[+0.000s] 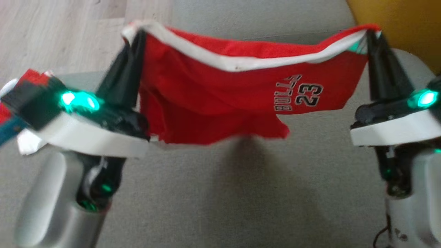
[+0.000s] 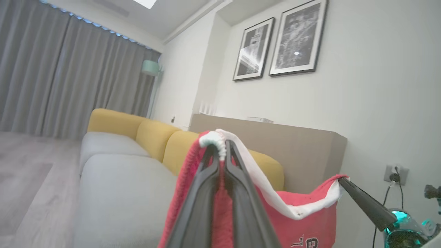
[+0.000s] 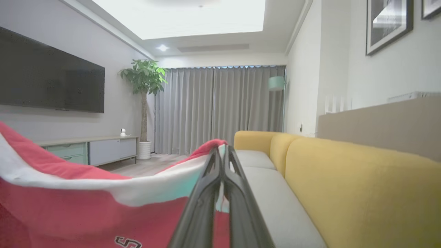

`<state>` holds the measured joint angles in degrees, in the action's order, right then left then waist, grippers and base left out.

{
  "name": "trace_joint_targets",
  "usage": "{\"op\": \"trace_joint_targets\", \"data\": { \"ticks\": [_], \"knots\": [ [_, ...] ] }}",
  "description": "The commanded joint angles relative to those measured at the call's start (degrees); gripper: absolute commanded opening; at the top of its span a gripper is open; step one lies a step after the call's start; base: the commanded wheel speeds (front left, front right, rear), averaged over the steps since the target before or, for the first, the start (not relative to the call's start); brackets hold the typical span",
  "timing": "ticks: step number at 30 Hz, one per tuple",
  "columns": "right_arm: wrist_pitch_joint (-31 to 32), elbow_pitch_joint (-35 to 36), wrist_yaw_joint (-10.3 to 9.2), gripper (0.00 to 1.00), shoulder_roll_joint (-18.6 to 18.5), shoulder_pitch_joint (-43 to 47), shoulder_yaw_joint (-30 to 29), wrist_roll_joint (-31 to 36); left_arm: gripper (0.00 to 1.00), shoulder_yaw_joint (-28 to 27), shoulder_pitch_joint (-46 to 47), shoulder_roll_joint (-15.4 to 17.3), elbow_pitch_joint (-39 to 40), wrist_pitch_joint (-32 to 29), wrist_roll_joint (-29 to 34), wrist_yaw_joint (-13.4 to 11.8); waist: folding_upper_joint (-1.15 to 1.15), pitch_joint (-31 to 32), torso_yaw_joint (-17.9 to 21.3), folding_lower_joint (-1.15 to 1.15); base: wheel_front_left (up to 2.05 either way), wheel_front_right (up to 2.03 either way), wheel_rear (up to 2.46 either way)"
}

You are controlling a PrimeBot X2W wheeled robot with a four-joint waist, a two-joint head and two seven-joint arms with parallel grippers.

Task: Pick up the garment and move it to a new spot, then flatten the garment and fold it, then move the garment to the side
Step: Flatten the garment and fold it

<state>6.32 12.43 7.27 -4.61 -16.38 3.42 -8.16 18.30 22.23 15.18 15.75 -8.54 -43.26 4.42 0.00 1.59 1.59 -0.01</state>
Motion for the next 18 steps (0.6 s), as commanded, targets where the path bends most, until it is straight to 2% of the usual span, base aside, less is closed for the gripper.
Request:
{"op": "trace_joint_targets", "data": {
  "ticks": [1, 5, 9, 14, 18],
  "knots": [
    [1.29, 4.59, 0.22, 0.00, -0.52, -3.89, 1.12, -0.18, 0.00, -3.01, 5.21, 2.14, 3.44, -1.39, 0.71, -0.62, 0.00, 0.55, 0.95, 0.01, 0.00, 0.00, 0.00],
    [4.95, 10.64, 0.22, 0.00, -0.90, -4.83, 0.31, 0.04, 0.00, -3.66, 9.19, 4.20, 5.76, -4.92, 0.96, -1.13, 0.00, 0.25, 2.16, 0.01, 0.00, 0.00, 0.00],
    [8.20, 12.11, 0.22, 0.00, -1.21, -5.69, -0.75, 1.15, 0.00, -3.47, 12.06, 5.11, 4.58, -7.12, 0.56, -0.92, 0.00, -1.58, 2.92, 0.01, 0.00, 0.00, 0.00],
    [10.19, 7.84, 0.22, 0.00, -1.35, -7.94, 0.17, 1.12, 0.00, -2.82, 14.91, 5.72, 0.06, -8.89, 0.11, -0.33, 0.00, -6.56, 3.65, 0.01, 0.00, 0.00, 0.00],
    [8.62, -1.44, 0.22, 0.00, -1.40, -15.18, 1.67, 0.82, 0.00, -2.37, 20.90, 6.37, -6.72, -8.62, 1.24, 0.82, 0.00, -12.77, 4.28, 0.01, 0.00, 0.00, 0.00]
  ]
}}
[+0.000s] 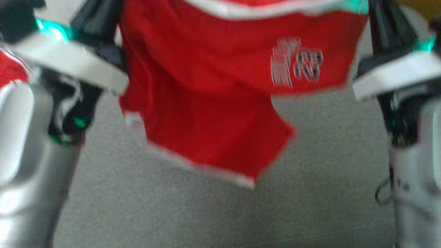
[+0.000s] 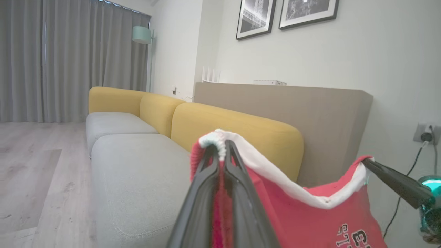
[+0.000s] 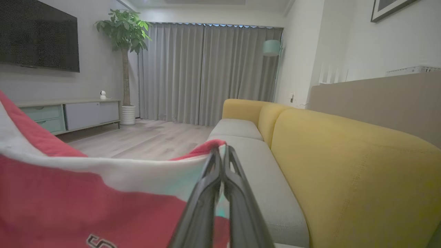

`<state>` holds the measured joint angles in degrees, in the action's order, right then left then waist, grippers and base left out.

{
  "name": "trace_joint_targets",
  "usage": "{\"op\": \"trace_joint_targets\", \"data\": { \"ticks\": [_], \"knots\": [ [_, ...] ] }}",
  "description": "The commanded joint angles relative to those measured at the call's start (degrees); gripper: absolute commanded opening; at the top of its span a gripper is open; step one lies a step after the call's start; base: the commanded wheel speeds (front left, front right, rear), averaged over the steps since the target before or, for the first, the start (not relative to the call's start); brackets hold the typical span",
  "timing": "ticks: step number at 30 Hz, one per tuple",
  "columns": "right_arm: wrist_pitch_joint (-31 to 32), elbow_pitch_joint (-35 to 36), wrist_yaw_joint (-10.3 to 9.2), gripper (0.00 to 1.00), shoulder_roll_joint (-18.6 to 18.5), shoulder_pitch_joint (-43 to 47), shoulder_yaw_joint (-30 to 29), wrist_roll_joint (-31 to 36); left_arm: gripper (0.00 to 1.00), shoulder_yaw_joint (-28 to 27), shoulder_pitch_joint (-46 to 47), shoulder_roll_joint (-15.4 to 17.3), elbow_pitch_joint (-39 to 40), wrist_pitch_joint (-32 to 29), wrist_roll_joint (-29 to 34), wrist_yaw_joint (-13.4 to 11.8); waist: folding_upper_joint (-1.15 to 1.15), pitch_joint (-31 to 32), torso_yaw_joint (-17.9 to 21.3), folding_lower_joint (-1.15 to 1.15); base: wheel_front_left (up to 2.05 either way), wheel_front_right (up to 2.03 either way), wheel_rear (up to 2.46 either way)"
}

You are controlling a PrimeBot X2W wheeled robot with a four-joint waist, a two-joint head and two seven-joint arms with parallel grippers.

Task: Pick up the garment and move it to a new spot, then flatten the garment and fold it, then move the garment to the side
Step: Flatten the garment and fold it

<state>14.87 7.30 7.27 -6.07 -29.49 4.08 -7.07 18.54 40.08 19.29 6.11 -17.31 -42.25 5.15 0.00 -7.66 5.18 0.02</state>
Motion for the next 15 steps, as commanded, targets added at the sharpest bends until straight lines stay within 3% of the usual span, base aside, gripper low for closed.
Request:
{"op": "trace_joint_targets", "data": {
  "ticks": [1, 9, 15],
  "knots": [
    [-0.86, 1.13, 0.22, 0.00, 0.22, -4.70, 1.15, -0.11, 0.00, -2.37, 5.13, 2.43, 1.00, 0.41, 0.80, 0.40, 0.00, -4.87, 0.84, -0.02, 0.00, 0.00, 0.00],
    [-11.20, -14.14, 0.22, 0.00, 2.77, -26.28, -0.86, 4.34, 0.00, -0.63, 24.16, 2.35, -12.82, 8.86, 6.26, 1.94, 0.00, -13.00, 2.51, -0.02, 0.00, 0.00, 0.00],
    [-15.27, -15.16, 0.22, 0.00, 3.16, -27.46, 1.15, 2.07, 0.00, 1.53, 29.97, 3.02, -17.95, 14.91, 6.76, 2.26, 0.00, -20.95, 3.18, -0.02, 0.00, 0.00, 0.00]
  ]
}}
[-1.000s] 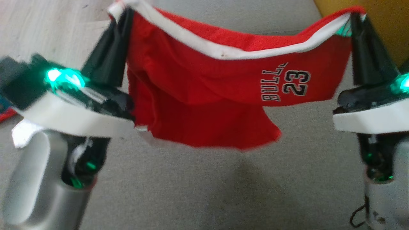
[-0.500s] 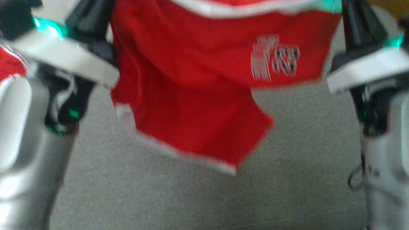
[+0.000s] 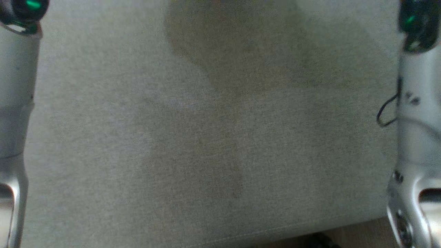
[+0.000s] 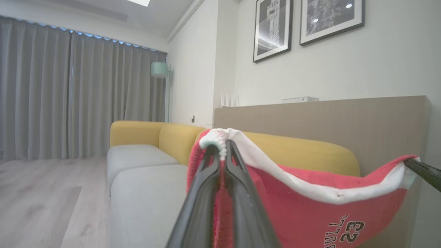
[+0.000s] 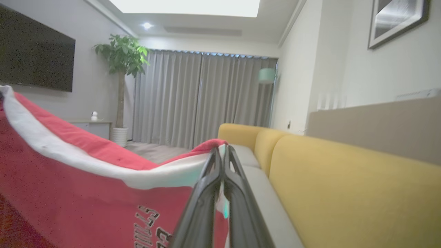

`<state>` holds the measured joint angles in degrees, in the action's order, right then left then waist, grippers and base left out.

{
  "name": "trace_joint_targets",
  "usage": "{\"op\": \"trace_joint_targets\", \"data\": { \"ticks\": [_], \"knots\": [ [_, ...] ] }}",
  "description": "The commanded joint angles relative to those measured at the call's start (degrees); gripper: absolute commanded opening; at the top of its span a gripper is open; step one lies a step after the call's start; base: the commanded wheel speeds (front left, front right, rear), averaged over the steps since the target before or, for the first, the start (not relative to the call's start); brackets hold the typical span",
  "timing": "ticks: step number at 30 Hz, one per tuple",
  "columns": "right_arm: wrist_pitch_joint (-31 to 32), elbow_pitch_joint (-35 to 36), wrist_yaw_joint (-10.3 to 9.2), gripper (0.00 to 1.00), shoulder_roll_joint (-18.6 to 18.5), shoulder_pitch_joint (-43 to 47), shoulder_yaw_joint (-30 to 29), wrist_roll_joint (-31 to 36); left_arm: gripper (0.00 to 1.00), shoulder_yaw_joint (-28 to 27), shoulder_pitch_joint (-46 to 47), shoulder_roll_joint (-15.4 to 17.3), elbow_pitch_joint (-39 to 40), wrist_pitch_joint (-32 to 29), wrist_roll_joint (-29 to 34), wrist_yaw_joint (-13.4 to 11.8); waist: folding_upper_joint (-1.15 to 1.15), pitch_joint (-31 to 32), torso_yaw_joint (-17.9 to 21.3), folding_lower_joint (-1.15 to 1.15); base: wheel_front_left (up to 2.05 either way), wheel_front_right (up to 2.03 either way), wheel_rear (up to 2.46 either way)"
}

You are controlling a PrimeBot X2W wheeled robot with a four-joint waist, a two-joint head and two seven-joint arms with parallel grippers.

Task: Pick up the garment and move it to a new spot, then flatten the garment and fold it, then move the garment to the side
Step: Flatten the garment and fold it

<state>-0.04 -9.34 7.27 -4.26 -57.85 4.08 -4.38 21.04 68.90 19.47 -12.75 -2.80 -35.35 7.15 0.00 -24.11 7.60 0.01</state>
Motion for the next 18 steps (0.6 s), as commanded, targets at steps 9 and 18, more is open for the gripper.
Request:
{"op": "trace_joint_targets", "data": {
  "ticks": [9, 18],
  "knots": [
    [-6.76, -2.17, 0.22, 0.00, 1.37, 13.83, 2.38, -4.30, 0.00, 7.63, -11.07, 4.83, -0.86, 9.49, -1.70, 0.33, 0.00, -8.40, 0.21, -0.01, 0.00, 0.00, 0.00],
    [-9.64, 3.12, 0.22, 0.00, 1.37, 30.42, -0.87, -5.49, 0.00, 10.35, -32.74, 4.03, 6.47, 16.79, -2.16, -2.25, 0.00, -1.75, -1.68, -0.01, 0.00, 0.00, 0.00]
  ]
}}
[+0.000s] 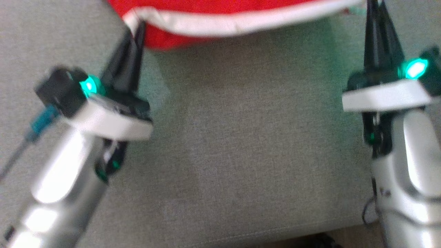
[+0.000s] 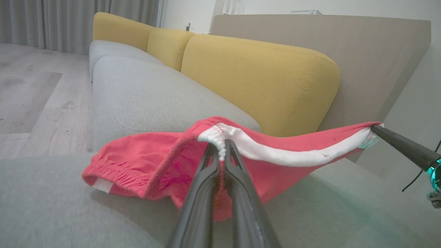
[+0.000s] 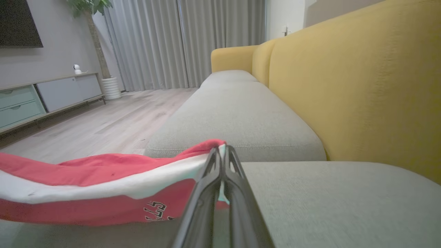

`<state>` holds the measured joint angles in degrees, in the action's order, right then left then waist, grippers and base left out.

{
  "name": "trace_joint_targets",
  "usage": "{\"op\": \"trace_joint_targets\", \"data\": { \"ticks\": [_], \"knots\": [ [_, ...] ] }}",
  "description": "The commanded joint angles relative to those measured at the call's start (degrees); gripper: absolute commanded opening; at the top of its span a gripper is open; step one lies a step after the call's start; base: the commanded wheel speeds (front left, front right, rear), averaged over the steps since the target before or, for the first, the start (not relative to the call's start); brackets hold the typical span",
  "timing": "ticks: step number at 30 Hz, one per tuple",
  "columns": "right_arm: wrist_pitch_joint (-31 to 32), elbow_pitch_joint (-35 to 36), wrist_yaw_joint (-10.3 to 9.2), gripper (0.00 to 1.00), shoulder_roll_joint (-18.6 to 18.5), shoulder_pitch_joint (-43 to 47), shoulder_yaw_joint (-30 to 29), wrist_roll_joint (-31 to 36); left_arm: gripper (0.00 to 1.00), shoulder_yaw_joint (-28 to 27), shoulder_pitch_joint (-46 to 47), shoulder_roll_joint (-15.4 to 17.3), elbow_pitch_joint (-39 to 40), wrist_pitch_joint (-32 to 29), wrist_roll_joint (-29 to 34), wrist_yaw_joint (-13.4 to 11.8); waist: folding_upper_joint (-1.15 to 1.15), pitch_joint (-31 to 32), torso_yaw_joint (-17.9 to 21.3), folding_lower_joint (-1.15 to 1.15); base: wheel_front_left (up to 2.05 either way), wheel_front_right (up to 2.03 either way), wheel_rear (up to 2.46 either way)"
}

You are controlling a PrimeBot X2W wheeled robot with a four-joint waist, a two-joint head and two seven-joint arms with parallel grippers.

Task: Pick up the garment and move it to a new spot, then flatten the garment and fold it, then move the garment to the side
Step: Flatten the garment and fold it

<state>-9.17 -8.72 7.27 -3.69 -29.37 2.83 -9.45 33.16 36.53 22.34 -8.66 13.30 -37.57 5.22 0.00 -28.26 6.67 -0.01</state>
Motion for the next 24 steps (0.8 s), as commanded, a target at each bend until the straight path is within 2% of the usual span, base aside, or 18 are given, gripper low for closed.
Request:
{"op": "trace_joint_targets", "data": {
  "ticks": [1, 8, 14, 19, 24],
  "knots": [
    [-0.37, 3.30, 0.22, 0.00, 0.80, 4.06, -0.09, -0.38, 0.00, -1.51, -2.31, 0.67, 3.27, 0.92, 0.08, -0.72, 0.00, 3.51, -0.97, 0.01, 0.00, 0.00, 0.00],
    [1.85, 9.01, 0.22, 0.00, 0.80, 17.36, -2.54, -0.69, 0.00, -0.16, -14.12, -1.69, 7.94, 1.53, -0.09, -2.51, 0.00, 12.24, -1.49, 0.01, 0.00, 0.00, 0.00],
    [6.13, 19.33, 0.22, 0.00, 0.80, 29.29, -5.22, -0.35, 0.00, 1.50, -25.78, -2.24, 15.35, 1.65, 0.20, -4.64, 0.00, 18.41, -1.57, 0.01, 0.00, 0.00, 0.00],
    [10.88, 27.65, 0.22, 0.00, 0.81, 35.79, -8.12, 0.47, 0.00, 4.19, -32.59, -1.89, 20.35, 0.53, -0.10, -6.61, 0.00, 20.04, -2.91, 0.01, 0.00, 0.00, 0.00],
    [14.79, 28.93, 0.22, 0.00, 0.81, 36.47, -10.39, 2.29, 0.00, 6.29, -34.50, -4.06, 19.44, -1.70, -2.97, -6.85, 0.00, 19.55, -6.04, 0.01, 0.00, 0.00, 0.00]
  ]
}}
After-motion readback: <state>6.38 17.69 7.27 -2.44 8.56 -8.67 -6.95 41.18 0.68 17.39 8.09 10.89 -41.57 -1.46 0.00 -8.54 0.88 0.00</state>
